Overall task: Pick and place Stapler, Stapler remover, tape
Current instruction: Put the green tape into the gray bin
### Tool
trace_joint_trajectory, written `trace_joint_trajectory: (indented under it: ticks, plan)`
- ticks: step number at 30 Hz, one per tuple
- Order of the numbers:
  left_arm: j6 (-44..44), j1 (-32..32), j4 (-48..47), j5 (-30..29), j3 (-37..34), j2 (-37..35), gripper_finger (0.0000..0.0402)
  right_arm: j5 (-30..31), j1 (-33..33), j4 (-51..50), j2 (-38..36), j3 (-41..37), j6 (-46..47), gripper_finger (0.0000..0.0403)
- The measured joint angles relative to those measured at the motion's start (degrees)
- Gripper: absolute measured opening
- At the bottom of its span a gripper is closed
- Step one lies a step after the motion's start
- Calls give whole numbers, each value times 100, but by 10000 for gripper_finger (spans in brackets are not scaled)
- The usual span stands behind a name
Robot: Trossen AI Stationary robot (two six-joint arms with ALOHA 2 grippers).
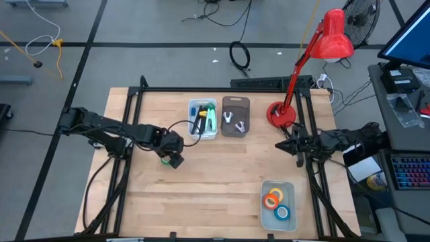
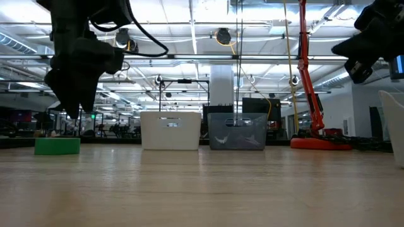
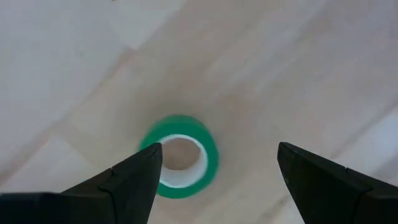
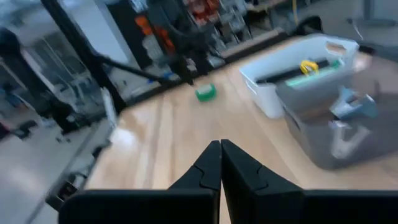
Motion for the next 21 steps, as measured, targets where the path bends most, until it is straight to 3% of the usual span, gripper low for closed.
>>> trace_joint_trajectory:
  ticks: [7,21]
  plan:
    - [-175,-2,-129,-240,0,6,324,8,2,567,-4,-297,4,0]
    - [-1084,-301,-187,-192,2,487,324,15,2,542,-2,-333,-13,0]
